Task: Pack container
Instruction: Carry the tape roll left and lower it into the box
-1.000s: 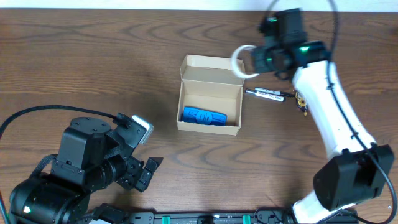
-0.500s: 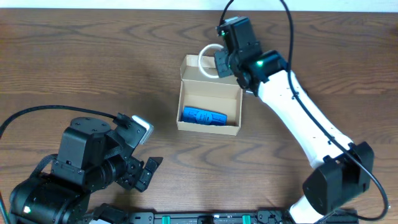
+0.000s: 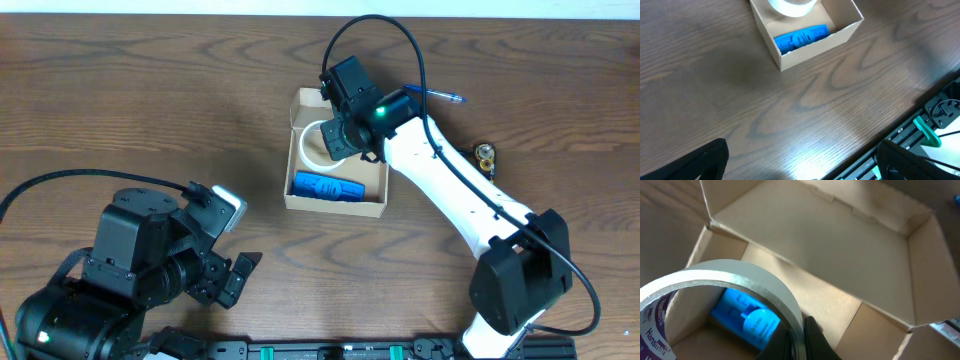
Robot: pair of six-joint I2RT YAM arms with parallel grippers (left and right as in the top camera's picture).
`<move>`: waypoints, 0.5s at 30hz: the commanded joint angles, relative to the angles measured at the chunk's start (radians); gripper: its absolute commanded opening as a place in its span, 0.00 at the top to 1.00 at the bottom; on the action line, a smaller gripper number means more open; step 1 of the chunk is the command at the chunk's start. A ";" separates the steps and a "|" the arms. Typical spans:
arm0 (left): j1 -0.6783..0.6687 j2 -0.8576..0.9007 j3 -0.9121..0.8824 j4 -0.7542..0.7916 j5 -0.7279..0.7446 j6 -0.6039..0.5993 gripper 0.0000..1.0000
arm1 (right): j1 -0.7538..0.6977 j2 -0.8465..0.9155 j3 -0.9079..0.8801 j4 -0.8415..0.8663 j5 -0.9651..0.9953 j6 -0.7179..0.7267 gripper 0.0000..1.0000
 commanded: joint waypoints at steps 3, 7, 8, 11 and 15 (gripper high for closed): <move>0.002 0.000 0.008 -0.003 0.013 0.007 0.05 | 0.005 0.049 0.001 -0.019 -0.053 0.029 0.99; 0.002 0.000 0.008 -0.003 0.013 0.007 0.05 | 0.005 0.073 0.001 -0.023 -0.053 0.078 0.99; 0.002 0.000 0.008 -0.003 0.013 0.007 0.05 | 0.005 0.082 0.001 -0.026 -0.053 0.094 0.99; 0.002 0.000 0.008 -0.003 0.013 0.007 0.05 | 0.005 0.103 0.001 -0.043 -0.053 0.147 0.99; 0.002 0.000 0.008 -0.003 0.013 0.007 0.05 | 0.005 0.126 0.001 -0.062 -0.047 0.208 0.99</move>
